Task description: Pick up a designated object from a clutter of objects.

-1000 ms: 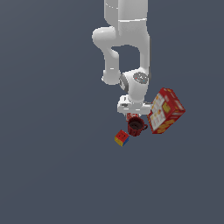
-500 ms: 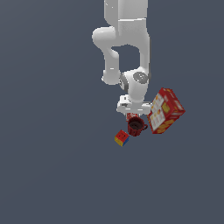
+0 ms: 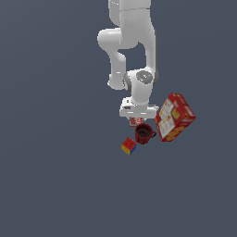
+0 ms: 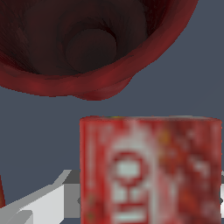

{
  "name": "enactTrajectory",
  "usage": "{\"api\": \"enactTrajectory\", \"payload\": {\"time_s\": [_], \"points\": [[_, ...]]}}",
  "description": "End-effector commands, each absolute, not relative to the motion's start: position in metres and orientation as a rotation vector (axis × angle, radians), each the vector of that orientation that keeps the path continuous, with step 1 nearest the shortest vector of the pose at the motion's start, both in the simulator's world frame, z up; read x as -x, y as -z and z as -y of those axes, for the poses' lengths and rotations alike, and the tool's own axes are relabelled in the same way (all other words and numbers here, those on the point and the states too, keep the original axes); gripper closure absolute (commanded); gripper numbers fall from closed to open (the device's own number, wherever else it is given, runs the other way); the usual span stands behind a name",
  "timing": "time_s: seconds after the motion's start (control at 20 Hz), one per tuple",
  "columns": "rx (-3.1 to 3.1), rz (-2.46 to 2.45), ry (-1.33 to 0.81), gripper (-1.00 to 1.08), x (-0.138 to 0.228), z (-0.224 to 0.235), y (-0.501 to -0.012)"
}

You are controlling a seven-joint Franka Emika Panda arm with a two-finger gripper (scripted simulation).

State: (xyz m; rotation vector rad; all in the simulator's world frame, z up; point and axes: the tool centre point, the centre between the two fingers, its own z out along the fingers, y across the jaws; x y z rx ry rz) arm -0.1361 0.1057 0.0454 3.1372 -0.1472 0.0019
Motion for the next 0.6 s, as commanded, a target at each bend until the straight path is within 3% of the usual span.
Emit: {"api": "enactTrajectory", "payload": {"time_s": [0.0,0.55], "points": [[-3.137,0.147,-0.003,1.08,0.134,-0.095,-0.057],[-3.141,0.146,-0.001,1.08,0.123,-0.037,-0.128]]}}
